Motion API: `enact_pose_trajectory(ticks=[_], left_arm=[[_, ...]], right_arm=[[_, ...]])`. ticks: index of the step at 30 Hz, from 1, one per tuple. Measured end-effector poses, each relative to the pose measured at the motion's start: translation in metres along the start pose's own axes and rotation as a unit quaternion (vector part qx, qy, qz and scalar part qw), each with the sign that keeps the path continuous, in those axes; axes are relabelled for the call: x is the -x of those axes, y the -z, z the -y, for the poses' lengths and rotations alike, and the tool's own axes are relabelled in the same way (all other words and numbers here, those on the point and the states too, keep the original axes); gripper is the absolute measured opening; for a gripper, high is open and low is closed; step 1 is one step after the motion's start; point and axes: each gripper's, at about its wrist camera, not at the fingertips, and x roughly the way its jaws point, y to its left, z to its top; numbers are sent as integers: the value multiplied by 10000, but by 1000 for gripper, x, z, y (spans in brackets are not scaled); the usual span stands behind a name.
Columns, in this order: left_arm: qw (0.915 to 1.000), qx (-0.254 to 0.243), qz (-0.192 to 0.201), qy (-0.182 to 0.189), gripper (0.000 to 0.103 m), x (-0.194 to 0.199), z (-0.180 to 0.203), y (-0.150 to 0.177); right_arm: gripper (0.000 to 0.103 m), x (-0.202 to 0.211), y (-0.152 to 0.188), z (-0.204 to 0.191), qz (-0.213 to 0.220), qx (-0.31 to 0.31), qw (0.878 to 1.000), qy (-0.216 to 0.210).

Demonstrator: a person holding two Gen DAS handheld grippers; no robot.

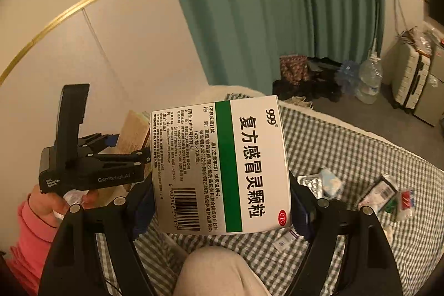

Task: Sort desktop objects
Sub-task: 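Carry the leaflet and medicine box toward the cardboard box with both tools, then open both tools to drop the leaflet and medicine box into the cardboard box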

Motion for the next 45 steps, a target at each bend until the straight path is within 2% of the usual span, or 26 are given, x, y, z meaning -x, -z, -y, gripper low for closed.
enact_pose_trajectory(ticks=[6, 12, 18, 21, 22, 23, 34, 45], left_arm=[[9997, 134, -203, 8, 82, -36, -9, -14], [9990, 171, -345, 218, 82, -72, -15, -23], [9981, 166, -537, 267, 84, -103, -19, -26], [9978, 106, -607, 258, 92, -111, -19, -27], [9979, 104, -599, 233, 98, -112, -19, -27], [9980, 129, -585, 199, 100, -112, -20, -27], [9983, 249, -512, 73, 100, -88, -22, -28], [9999, 76, -125, 48, 100, -27, 6, -25]], right_arm=[[80, -57, -16, 2, -359, -2, 9994, -31], [80, -114, -30, 13, -662, -151, 9977, 29], [80, -149, -34, 23, -896, -276, 9956, -54], [82, -156, -36, 30, -904, -402, 9950, -120], [82, -159, -38, 32, -908, -421, 9949, -129], [82, -160, -38, 34, -927, -446, 9946, -148], [82, -142, -43, 36, -753, -529, 9958, 22], [82, -83, -39, 31, -387, -455, 9980, 208]])
